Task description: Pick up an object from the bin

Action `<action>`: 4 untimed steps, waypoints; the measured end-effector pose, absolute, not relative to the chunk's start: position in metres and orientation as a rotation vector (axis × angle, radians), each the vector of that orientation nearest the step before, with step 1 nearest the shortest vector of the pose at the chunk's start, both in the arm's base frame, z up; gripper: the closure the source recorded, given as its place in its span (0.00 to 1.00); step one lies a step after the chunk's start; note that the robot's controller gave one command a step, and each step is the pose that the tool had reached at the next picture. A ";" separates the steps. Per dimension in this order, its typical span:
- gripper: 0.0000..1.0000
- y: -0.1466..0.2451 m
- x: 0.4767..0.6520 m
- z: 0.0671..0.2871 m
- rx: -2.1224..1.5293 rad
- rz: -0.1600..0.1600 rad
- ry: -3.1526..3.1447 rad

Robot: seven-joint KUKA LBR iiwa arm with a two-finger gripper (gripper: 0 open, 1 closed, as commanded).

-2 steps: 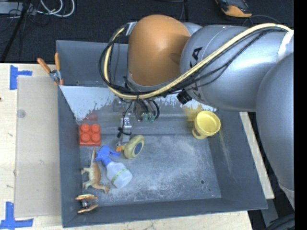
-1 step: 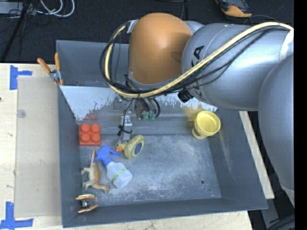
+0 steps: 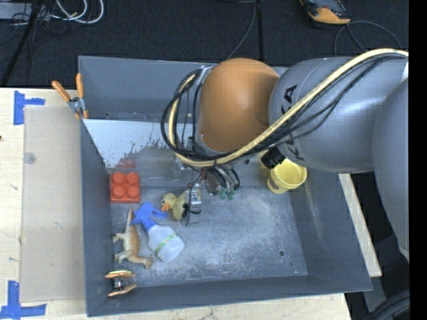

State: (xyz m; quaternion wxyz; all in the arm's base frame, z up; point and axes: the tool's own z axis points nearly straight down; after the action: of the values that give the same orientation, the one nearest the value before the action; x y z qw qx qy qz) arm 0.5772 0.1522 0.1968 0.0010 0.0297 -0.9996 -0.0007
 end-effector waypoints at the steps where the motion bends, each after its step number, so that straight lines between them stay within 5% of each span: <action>1: 0.00 0.133 0.562 0.163 0.159 0.008 -3.126; 3: 0.00 0.131 0.563 0.125 -0.215 0.003 -3.127; 4: 0.00 0.108 0.581 0.114 -0.100 -0.003 -3.137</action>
Offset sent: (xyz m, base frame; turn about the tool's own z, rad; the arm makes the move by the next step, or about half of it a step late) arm -0.0180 -0.0042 -0.0706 0.2065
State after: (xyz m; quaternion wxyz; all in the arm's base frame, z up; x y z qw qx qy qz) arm 0.5812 0.1078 0.1136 0.0016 -0.0318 -0.9995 -0.0010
